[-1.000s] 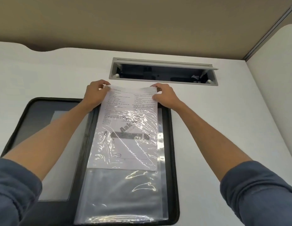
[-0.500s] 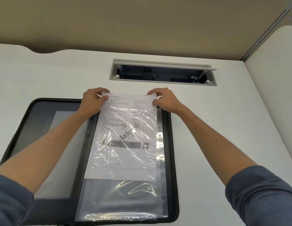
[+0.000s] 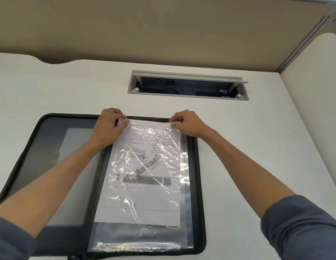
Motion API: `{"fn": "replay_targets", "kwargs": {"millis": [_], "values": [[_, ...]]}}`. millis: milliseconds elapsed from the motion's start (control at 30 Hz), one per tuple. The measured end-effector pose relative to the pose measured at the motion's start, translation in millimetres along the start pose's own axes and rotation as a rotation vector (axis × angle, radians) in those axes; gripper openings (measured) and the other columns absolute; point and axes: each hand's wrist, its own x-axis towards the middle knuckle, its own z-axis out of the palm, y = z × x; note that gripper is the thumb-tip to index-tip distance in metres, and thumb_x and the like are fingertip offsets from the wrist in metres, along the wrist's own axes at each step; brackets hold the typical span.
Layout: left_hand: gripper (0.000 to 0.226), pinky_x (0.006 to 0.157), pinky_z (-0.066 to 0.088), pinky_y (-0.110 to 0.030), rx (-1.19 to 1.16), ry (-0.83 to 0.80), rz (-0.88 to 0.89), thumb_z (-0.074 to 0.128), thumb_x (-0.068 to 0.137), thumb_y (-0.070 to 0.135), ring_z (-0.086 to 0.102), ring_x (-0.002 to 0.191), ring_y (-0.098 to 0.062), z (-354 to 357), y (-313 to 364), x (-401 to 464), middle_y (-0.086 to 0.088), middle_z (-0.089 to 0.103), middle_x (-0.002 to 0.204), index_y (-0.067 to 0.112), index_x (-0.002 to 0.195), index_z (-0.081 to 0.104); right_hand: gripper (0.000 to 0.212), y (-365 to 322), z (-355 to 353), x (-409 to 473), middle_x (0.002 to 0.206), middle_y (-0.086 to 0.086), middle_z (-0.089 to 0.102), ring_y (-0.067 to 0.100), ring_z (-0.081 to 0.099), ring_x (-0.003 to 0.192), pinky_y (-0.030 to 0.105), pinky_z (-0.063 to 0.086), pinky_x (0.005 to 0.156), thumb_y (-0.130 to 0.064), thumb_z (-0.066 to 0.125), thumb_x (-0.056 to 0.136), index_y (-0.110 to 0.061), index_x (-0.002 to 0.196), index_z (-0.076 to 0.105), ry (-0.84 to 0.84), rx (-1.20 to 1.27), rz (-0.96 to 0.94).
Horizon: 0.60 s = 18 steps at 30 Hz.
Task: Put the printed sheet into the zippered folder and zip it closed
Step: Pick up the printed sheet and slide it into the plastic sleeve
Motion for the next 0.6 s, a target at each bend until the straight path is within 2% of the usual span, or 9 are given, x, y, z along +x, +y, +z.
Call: {"fn": "replay_targets", "kwargs": {"millis": [100,233,333,467,600], "values": [[0.030,0.104,0.036,-0.046,0.049,-0.015,0.000,0.069,0.086,0.031,0.043,0.125,-0.026,3.3,2.4,-3.3,-0.006,0.057,0.127,0.012,0.110,0.070,0.030,-0.2,4.0,-1.8,0.102,0.001,0.069,0.015,0.061,0.089,0.025,0.050,0.078,-0.036,0.074,0.082,-0.015,0.102,0.071,-0.012,-0.012,-0.008],[0.033,0.109,0.025,-0.047,0.042,-0.060,0.045,0.072,0.082,0.040,0.037,0.133,-0.021,7.2,10.2,-4.5,0.000,0.051,0.135,0.024,0.110,0.070,0.042,-0.9,5.7,-4.3,0.104,-0.002,0.065,0.014,0.058,0.091,0.026,0.050,0.078,-0.045,0.079,0.073,-0.017,0.103,0.070,-0.023,-0.055,-0.012],[0.032,0.111,0.019,-0.048,0.056,-0.074,0.057,0.075,0.078,0.044,0.033,0.135,-0.017,9.5,14.5,-5.4,0.003,0.048,0.137,0.027,0.105,0.071,0.041,-1.6,6.4,-6.3,0.102,-0.004,0.062,0.012,0.057,0.089,0.025,0.050,0.077,-0.043,0.082,0.070,-0.019,0.100,0.069,-0.020,-0.053,-0.007],[0.046,0.112,0.020,-0.049,0.047,-0.091,0.072,0.071,0.068,0.057,0.034,0.135,-0.018,8.5,15.4,-8.4,0.002,0.048,0.136,0.028,0.103,0.070,0.040,-1.1,6.8,-8.1,0.101,-0.006,0.059,0.011,0.056,0.090,0.024,0.047,0.075,-0.038,0.084,0.069,-0.018,0.101,0.069,-0.015,-0.068,-0.016],[0.055,0.112,0.018,-0.048,0.023,-0.106,0.082,0.069,0.063,0.065,0.031,0.137,-0.017,7.0,13.5,-12.9,0.004,0.045,0.138,0.033,0.108,0.068,0.038,-0.8,8.8,-10.2,0.103,-0.005,0.056,0.016,0.057,0.094,0.029,0.050,0.081,-0.033,0.084,0.070,-0.017,0.101,0.069,-0.021,-0.075,-0.013]]}}
